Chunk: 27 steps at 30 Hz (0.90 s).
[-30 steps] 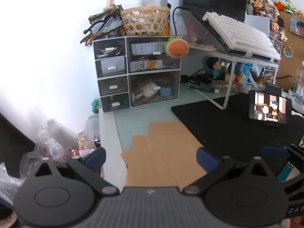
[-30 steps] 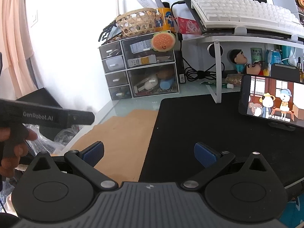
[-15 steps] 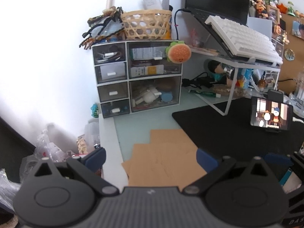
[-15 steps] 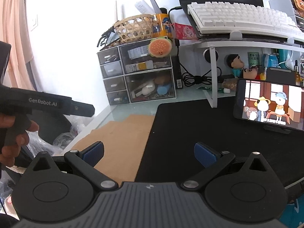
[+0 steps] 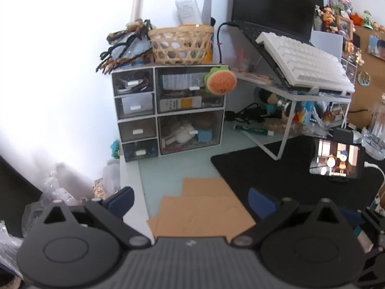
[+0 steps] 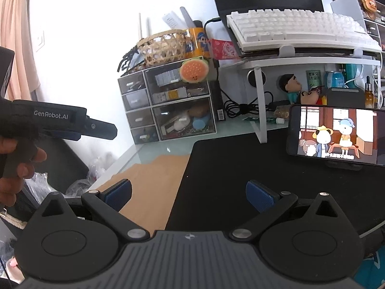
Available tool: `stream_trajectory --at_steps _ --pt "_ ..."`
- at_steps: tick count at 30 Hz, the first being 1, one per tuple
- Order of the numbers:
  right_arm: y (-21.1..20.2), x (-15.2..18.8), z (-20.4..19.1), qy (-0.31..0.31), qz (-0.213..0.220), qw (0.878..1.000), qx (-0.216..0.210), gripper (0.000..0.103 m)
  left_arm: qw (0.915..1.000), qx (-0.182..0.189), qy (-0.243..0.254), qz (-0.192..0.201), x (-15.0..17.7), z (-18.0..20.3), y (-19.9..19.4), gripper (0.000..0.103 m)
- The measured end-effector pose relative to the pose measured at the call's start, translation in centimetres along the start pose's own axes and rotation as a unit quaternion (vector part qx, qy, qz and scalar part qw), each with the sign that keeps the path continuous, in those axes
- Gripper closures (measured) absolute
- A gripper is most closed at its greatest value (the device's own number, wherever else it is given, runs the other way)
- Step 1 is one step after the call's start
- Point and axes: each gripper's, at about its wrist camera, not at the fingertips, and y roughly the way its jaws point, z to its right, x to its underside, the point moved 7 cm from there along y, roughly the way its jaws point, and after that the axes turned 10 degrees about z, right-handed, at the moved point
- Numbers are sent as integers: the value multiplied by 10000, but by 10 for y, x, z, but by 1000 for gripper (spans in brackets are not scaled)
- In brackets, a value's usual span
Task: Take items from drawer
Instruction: 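Move the left tool toward the bottom clear drawer of the white drawer unit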
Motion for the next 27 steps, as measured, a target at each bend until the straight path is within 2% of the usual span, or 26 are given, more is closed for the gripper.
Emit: stream_trajectory --at_steps 10,27 --pt "-3 -1 5 101 6 9999 -51 0 9998 -52 166 -27 -11 13 5 0" --pt "-3 6 11 158 -41 9998 -80 0 9997 -14 125 -203 -10 35 23 1"
